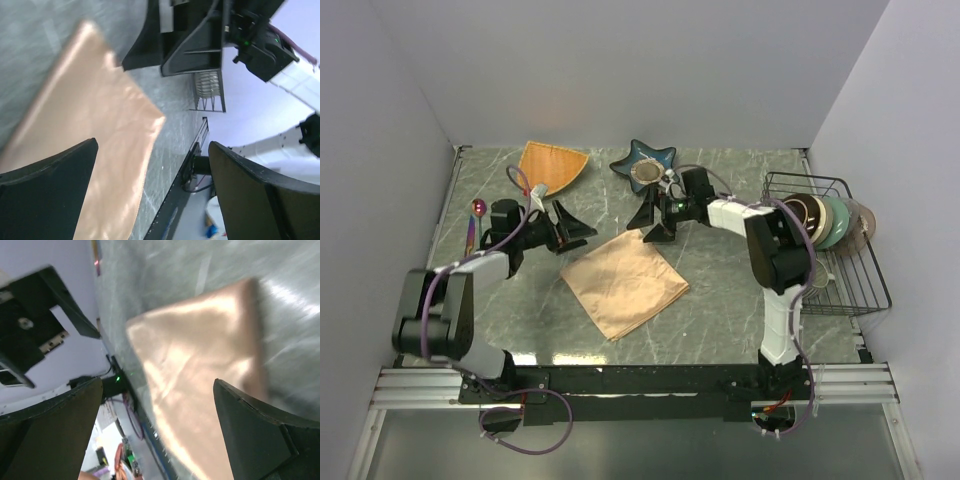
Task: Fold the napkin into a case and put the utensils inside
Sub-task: Smooth out the square-folded napkin at the center of the board.
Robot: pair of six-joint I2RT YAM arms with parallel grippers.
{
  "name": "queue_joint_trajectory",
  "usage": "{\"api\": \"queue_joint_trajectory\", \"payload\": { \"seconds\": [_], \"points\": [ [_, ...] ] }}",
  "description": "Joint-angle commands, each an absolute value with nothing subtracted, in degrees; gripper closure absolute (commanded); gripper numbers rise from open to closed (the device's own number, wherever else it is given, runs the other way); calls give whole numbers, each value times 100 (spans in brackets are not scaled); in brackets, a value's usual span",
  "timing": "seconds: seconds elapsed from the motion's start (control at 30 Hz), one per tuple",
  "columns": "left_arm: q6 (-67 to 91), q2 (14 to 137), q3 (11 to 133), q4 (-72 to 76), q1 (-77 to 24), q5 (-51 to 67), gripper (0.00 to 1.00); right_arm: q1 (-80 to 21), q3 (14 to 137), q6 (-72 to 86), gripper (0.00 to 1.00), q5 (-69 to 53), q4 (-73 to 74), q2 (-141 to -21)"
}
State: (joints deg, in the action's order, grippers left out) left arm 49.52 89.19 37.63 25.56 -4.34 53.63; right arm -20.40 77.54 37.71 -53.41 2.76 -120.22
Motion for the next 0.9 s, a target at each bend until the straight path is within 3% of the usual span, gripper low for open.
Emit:
{"api": "queue_joint_trajectory", "payload": {
  "seconds": [0.0, 0.27, 0.67, 0.8, 0.87],
  "points": [
    [4535, 8218, 3604, 2338, -624, 5616, 1, -2223, 7384, 3445, 0, -5616, 694, -10601],
    [4228, 8779, 3392, 2320, -677, 5546, 1, -2347, 5732, 3437, 0, -5836, 641, -10265],
    [3261, 9545, 3410, 1608, -387, 5502, 1, -1723, 5484, 2312, 0, -5976, 1572, -11276],
    [2693, 8941, 3445, 1416, -457, 5616, 1, -1731, 5572, 1890, 3, -6108, 1950, -11110],
    [2034, 8153, 3620, 648, -658, 5310, 1, -1784, 5782, 1610, 6, -6205, 2292, -10856]
  ]
}}
